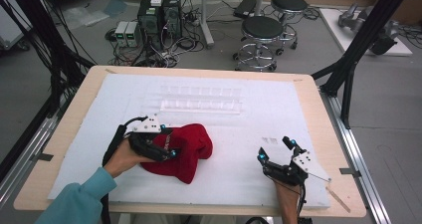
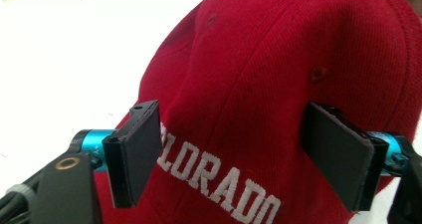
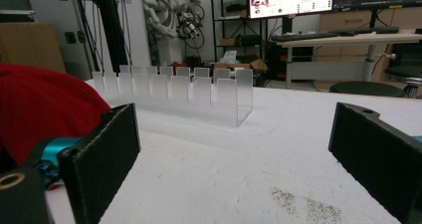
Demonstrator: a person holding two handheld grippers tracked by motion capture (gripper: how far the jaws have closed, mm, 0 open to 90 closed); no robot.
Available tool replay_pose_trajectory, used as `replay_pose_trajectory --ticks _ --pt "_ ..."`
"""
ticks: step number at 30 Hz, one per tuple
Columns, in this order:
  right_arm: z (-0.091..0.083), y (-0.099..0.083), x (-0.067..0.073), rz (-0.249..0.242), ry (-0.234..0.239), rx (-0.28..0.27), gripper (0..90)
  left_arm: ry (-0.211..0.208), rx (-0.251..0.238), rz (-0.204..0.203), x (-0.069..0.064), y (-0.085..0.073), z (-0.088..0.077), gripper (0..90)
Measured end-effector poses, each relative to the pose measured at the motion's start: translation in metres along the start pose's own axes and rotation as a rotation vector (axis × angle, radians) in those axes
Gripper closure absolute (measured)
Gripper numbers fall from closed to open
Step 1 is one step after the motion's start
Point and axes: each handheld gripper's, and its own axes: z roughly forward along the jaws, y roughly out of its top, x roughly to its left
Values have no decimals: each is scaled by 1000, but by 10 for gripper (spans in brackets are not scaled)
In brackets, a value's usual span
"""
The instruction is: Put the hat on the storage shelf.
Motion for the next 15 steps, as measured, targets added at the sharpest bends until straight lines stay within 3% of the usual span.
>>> replay_pose_trajectory --ticks 9,15 --pt "0 0 0 1 0 -1 48 -16 20 9 2 -1 2 360" --pt "0 0 0 -1 -2 -7 48 -37 38 21 3 -2 5 555"
